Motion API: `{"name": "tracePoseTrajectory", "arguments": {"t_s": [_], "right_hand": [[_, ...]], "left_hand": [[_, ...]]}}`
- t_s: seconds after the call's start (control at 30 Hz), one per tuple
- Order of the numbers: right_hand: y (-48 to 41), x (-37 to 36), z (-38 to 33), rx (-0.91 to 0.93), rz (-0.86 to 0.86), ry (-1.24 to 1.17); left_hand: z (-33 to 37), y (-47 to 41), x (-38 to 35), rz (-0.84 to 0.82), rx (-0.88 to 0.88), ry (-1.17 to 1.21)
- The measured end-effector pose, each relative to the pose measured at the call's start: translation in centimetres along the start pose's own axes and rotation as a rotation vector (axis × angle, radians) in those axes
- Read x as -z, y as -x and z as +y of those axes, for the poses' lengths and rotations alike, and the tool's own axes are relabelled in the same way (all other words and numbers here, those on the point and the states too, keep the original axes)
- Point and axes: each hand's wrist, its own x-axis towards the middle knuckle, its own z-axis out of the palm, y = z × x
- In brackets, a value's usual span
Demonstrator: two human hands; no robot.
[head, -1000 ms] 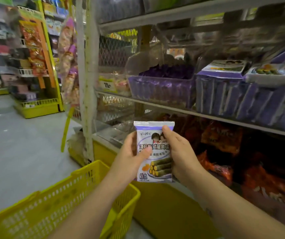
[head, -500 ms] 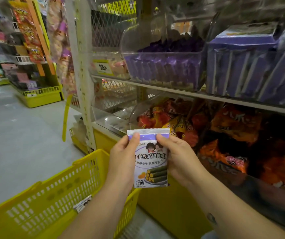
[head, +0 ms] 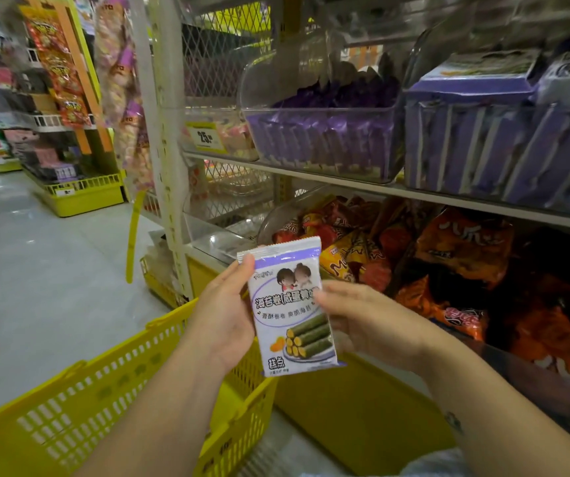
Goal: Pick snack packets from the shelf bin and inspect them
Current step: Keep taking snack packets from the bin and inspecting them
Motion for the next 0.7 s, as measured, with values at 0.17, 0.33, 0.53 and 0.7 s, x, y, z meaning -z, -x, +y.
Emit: {"name": "tracePoseTrajectory", "arguments": {"t_s": [0.17,0.33,0.53,0.7], "right_hand": [[0.3,-0.4,-0.1,-0.086,-0.050,-0.118],[0.0,0.1,-0.2,-0.072,0.063,-0.284],[0.0,0.3,-0.2,-0.082,0.054,-0.379],[-0.1,0.1,-0.1,-0.044,0.084,-0.322]], "left_hand": [[1.1,-0.1,1.2,-0.080,0.171,-0.082],[1.8,0.6,2.1,-0.319,0.295,-0.258],[1.4,0.5,2.2,-0.338,0.319,-0.217],[0.6,0.4,1.9,-0.240,0.196,-0.267]]}}
